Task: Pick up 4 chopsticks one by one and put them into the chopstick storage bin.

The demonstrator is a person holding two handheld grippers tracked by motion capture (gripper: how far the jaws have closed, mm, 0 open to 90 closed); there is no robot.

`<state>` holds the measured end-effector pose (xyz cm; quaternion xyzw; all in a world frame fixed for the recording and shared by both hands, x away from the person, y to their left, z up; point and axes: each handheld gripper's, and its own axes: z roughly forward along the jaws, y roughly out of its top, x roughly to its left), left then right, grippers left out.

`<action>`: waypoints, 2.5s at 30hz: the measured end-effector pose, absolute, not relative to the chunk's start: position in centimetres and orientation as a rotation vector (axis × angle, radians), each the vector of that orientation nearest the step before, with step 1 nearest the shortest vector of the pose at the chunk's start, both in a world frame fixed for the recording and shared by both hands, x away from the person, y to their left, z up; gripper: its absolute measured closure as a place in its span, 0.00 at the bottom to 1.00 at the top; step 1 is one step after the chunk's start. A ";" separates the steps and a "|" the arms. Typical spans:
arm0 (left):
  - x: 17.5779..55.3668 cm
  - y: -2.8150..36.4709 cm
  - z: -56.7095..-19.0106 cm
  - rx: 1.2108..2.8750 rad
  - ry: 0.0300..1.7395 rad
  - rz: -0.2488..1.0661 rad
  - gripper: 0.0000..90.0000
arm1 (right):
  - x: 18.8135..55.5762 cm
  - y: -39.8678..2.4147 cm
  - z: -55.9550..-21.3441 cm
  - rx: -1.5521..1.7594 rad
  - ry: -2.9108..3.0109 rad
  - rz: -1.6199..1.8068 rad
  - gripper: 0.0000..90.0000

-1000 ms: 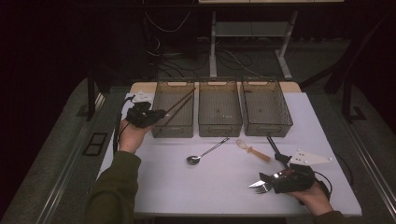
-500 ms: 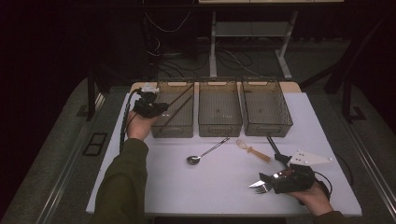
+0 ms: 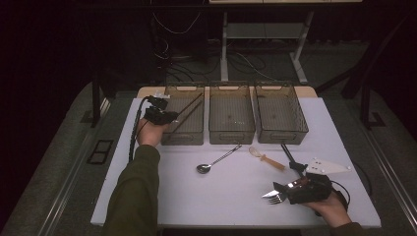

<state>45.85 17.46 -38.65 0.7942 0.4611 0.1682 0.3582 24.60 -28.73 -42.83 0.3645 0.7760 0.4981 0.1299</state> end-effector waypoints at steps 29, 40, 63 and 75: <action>41.5 16.8 -35.8 1.982 0.930 0.404 0.49 | 24.6 -28.8 -42.8 1.069 2.250 1.452 0.02; 38.3 16.3 -36.4 2.000 0.830 0.335 0.39 | 24.6 -28.7 -42.8 1.066 2.251 1.451 0.02; 31.6 15.4 -40.3 2.096 0.675 0.310 0.19 | 24.5 -28.7 -42.7 1.063 2.251 1.449 0.02; 28.8 16.1 -41.9 2.036 0.694 0.261 0.02 | 24.5 -28.8 -42.7 1.059 2.250 1.451 0.02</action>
